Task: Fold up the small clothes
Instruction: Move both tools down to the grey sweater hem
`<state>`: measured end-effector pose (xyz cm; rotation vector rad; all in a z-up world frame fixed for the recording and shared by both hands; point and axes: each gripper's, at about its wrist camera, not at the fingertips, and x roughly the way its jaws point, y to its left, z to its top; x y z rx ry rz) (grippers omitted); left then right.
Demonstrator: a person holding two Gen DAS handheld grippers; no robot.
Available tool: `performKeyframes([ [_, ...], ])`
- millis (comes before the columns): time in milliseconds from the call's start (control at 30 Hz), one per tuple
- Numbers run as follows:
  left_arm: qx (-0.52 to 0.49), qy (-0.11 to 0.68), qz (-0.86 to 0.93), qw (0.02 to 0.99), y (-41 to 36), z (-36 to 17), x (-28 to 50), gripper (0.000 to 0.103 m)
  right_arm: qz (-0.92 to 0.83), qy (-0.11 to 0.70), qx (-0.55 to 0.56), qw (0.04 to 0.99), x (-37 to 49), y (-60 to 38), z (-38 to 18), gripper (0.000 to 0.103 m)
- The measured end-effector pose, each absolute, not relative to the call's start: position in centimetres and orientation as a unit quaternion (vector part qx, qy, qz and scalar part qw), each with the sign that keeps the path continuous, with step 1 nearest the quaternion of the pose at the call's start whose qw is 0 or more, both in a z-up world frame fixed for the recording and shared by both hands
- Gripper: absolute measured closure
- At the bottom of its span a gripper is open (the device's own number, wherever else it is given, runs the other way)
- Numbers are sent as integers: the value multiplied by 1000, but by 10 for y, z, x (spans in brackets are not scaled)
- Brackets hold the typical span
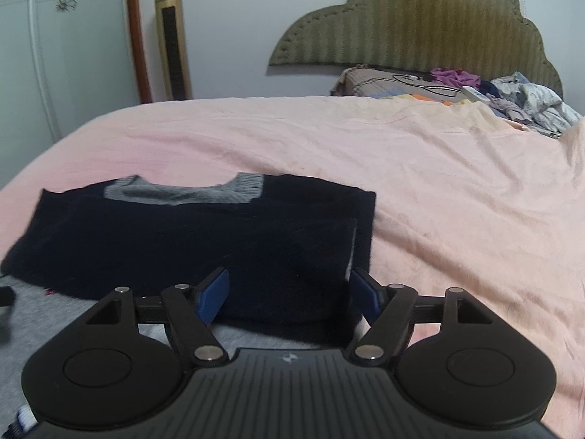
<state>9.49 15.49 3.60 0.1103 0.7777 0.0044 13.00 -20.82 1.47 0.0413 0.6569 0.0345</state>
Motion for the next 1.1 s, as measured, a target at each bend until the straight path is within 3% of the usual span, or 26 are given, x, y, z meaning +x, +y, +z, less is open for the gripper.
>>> performKeyframes([
  [400, 68, 381, -16, 922, 139, 32, 70, 0, 79, 319, 4, 944, 61, -202, 27, 25],
  [1100, 65, 384, -30, 920, 151, 33, 24, 0, 92, 340, 89, 932, -29, -249, 13, 24],
])
